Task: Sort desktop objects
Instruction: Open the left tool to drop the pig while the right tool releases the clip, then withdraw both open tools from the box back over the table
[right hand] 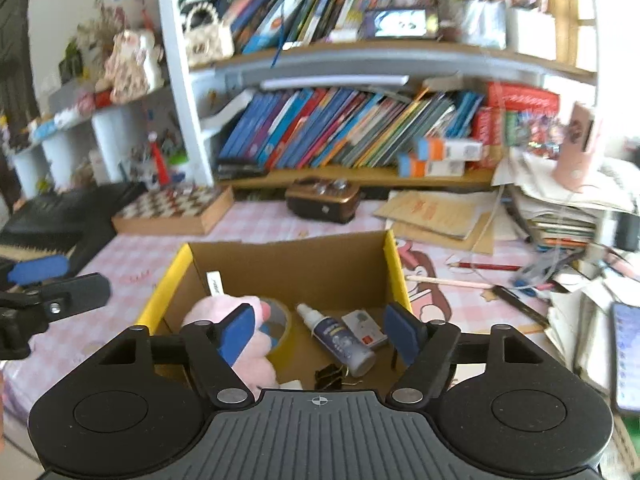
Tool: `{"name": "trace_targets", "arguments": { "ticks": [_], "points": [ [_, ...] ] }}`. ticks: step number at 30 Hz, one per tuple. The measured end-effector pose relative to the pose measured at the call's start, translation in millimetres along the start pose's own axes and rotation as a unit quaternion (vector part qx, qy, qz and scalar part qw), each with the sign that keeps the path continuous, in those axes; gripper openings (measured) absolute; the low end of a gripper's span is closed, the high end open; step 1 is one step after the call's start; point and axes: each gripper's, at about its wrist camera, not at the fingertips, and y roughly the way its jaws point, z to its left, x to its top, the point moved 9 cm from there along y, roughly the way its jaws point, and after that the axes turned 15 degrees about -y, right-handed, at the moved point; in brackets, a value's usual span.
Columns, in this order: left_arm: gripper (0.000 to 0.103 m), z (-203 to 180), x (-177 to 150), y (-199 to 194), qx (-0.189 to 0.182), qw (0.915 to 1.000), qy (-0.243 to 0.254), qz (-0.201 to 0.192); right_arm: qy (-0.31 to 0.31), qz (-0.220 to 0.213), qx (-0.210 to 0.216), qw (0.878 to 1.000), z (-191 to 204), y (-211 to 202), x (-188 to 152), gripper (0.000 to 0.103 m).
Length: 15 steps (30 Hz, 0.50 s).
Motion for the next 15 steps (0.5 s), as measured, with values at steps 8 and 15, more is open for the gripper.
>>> {"name": "trace_targets", "arguments": {
  "ticks": [8, 15],
  "points": [
    [0.103, 40, -11, -53, 0.021, 0.9992, -0.028, -0.019, 0.052, -0.004, -0.034, 0.998, 25, -33, -20, 0.078],
    [0.103, 68, -33, -94, 0.033, 0.9986, -0.04, -0.015, 0.053, 0.017, -0.037, 0.998, 71, -54, -47, 0.08]
  ]
}}
